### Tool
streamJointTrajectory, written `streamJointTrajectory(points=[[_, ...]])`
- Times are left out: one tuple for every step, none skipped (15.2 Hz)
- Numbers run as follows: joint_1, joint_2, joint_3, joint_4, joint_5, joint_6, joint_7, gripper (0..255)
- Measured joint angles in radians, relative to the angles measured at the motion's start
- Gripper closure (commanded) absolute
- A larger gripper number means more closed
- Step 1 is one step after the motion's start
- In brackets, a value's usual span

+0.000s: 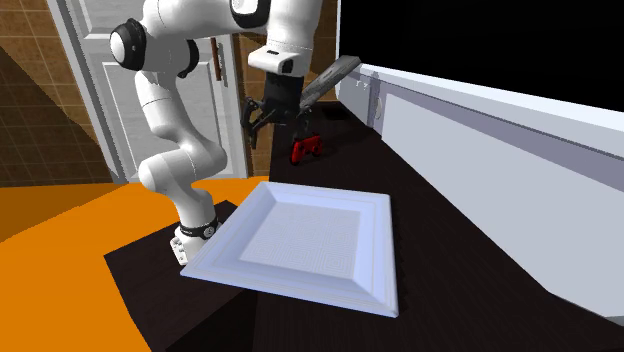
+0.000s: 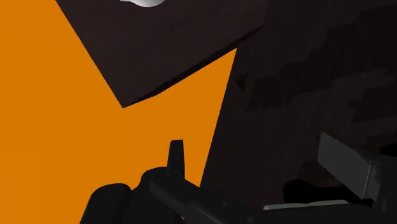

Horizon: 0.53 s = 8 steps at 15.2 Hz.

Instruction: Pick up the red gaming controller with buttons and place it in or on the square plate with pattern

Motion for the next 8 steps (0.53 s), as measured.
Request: streamJointTrajectory(points=[[-0.003,0.014,0.005,0.016,0.011,0.026,0.024,0],[-0.005,0.033,0.014,0.043,0.022,0.044,0.054,0],[-0.008,0.050,0.021,0.068,0.031,0.060,0.080,0],[-0.010,0.067,0.030,0.095,0.039,0.074,0.109,0],[-0.013,0.079,0.034,0.114,0.045,0.087,0.131,0],[-0.015,0.089,0.037,0.130,0.047,0.092,0.142,0],[-0.015,0.091,0.038,0.127,0.049,0.102,0.148,0],[-0.015,0.089,0.039,0.115,0.050,0.115,0.150,0]])
